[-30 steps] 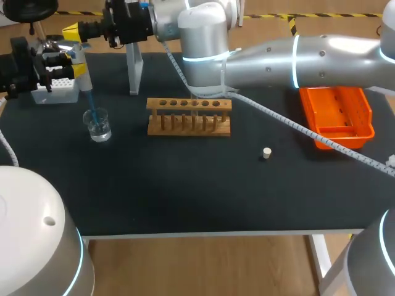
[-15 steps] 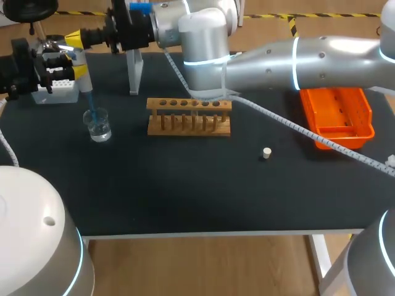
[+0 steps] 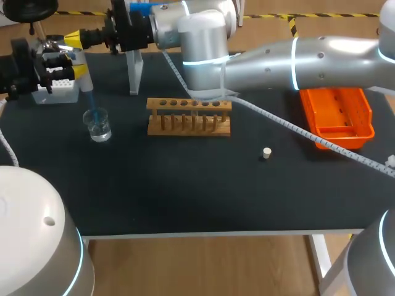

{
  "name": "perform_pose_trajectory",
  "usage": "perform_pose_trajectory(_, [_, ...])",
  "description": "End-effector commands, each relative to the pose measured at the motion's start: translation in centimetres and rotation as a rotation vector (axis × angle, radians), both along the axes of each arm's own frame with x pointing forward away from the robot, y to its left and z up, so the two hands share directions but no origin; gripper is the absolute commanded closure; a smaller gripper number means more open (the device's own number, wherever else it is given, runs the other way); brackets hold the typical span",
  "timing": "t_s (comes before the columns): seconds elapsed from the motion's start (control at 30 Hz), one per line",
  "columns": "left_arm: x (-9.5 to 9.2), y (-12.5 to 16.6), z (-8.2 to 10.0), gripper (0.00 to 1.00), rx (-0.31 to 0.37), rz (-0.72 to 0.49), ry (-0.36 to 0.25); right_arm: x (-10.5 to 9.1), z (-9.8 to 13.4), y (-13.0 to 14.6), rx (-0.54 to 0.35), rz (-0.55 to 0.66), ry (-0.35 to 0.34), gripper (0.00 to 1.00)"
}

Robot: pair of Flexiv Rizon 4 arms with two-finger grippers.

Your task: Invert the test tube, pick up the pipette, mount the tip to pipette, aspirate from beaker and dispense into the tube, eject the tip, return the pipette, and cap with the stopper.

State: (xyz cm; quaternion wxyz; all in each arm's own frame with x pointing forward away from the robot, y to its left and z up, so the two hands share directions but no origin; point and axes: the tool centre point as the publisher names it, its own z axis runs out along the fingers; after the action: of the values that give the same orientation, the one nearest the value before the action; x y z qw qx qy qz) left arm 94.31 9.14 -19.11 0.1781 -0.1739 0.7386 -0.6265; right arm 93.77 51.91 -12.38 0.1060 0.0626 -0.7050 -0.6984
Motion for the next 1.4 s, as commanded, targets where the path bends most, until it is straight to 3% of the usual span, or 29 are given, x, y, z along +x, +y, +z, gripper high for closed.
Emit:
perform_pose_trajectory(0.03, [0.1,0.0,0.3,1.0,0.001,-0.002,0.002,0.0,1.6,-0.7,0.011,-0.002,-0.018,0.59])
perform_pose_trajectory(0.1, [0.1,0.0,0.3,1.0,0.001,-0.002,0.002,-0.1,2.4,-1.1,0.017,-0.004,-0.027,0.0])
perform_pose_trajectory(0.43, [0.1,0.0,0.3,1.0,0.001,-0.002,0.002,-0.6,4.1,-6.8,-0.023,-0.044,-0.097,0.0])
perform_pose_trajectory(0.67, [0.1,0.0,0.3,1.0,0.001,-0.002,0.002,-0.1,3.1,-13.3,-0.097,-0.077,-0.112,0.0])
perform_pose_trajectory(0.97, [0.1,0.0,0.3,1.0,0.001,-0.002,0.002,0.4,1.6,-20.9,-0.206,-0.028,-0.121,0.0])
perform_pose_trajectory(1.4, [0.1,0.0,0.3,1.0,0.001,-0.002,0.002,1.3,-0.6,-27.8,-0.259,-0.043,-0.121,0.0])
